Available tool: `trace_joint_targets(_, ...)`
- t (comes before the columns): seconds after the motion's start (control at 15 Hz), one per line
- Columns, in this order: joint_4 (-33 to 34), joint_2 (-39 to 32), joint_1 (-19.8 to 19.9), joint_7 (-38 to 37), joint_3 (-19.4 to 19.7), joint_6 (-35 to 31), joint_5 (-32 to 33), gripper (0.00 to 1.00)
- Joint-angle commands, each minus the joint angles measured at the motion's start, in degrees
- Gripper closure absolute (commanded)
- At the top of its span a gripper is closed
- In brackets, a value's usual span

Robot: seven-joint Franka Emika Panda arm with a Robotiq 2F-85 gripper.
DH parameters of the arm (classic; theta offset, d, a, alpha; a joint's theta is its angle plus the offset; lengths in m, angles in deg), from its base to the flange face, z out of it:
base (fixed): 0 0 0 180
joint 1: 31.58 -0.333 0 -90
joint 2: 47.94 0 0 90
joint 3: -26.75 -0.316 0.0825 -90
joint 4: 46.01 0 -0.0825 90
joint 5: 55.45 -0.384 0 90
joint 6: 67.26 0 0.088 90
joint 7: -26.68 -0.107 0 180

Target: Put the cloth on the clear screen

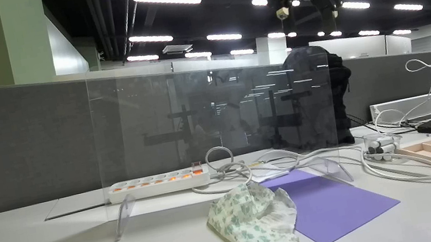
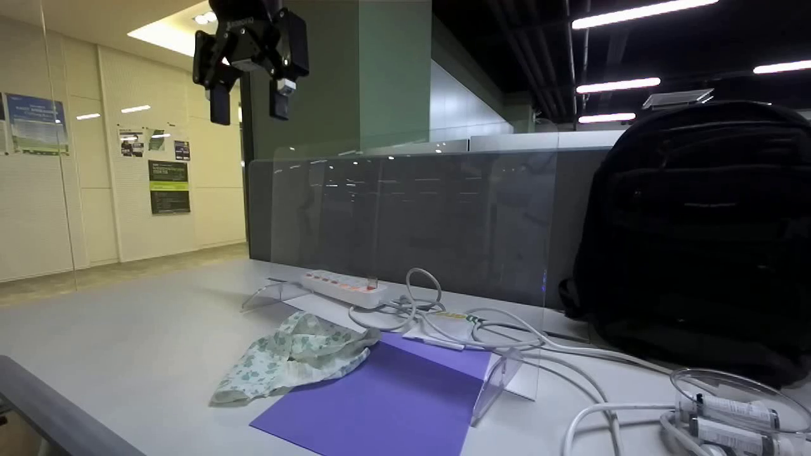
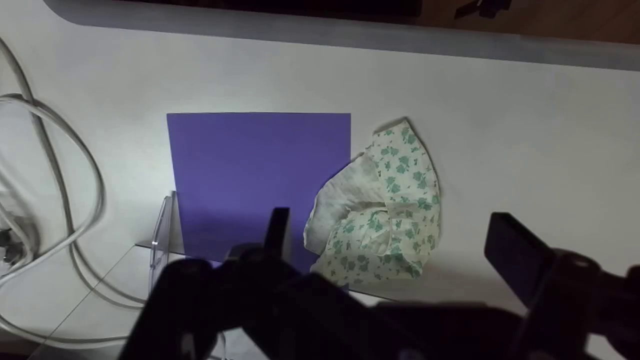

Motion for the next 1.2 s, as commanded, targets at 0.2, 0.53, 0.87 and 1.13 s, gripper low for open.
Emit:
trace_joint_targets(0.2,-0.31,-0.89,0.05,-2.7,-0.64,-2.36,0.34,0.0)
trace_joint_targets(0.53,-3.46,-5.35,0.22,-12.56,-5.03,-18.56,0.29,0.0)
trace_joint_targets(0.87,-2.84,-17.58,0.2,-20.98,-8.2,-29.48,-0.18,0.0)
trace_joint_targets(1.13,-3.75,-20.03,-0.67,-19.92,-6.98,-30.23,-0.7,0.0)
